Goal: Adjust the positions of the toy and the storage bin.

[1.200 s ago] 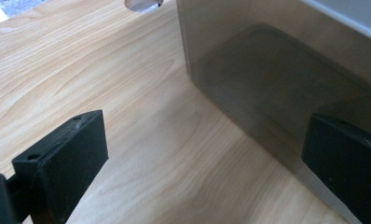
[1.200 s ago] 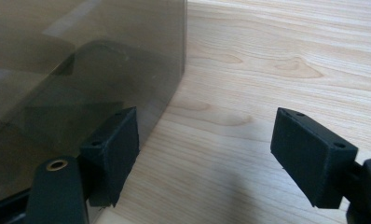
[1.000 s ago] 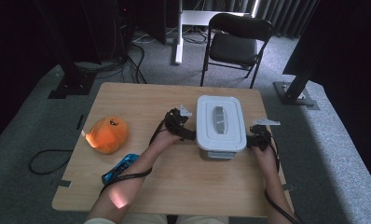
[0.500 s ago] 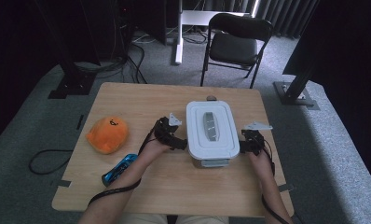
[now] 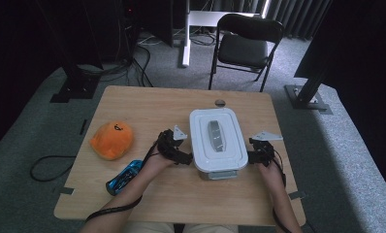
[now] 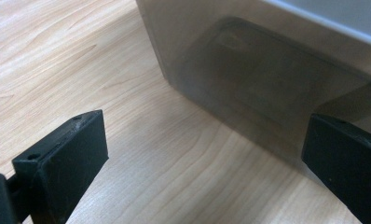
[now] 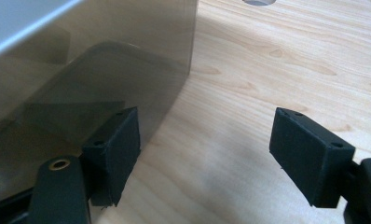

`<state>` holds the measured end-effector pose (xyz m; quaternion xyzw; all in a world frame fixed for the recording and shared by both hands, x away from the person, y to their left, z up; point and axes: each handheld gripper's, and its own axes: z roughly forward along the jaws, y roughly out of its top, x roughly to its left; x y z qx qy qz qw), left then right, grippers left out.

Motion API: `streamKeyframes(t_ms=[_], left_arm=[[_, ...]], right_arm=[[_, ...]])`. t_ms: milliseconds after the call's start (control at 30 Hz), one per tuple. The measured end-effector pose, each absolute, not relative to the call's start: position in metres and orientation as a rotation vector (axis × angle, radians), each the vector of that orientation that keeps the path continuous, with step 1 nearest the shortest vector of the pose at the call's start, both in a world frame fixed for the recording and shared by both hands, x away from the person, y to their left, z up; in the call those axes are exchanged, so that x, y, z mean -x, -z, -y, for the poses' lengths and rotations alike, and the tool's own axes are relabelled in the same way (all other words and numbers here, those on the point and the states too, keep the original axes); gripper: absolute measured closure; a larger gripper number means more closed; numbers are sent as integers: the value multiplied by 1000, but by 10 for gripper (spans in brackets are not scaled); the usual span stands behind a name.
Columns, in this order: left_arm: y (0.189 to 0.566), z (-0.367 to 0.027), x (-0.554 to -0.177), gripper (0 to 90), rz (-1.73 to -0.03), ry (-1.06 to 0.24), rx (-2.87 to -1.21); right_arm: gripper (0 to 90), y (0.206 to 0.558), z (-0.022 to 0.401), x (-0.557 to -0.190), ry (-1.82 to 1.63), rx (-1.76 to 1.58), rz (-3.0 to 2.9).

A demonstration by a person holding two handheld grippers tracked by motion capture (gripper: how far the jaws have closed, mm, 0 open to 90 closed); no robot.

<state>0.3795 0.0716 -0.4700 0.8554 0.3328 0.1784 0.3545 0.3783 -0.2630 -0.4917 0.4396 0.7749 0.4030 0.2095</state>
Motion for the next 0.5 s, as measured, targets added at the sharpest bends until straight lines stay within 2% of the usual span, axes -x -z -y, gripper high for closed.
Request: streamKeyframes(t_ms=[500], left_arm=[[474,-72,-361,8,-822,-418,-2229]], right_arm=[[243,496,267,-343,-1165,-1195,-2152]])
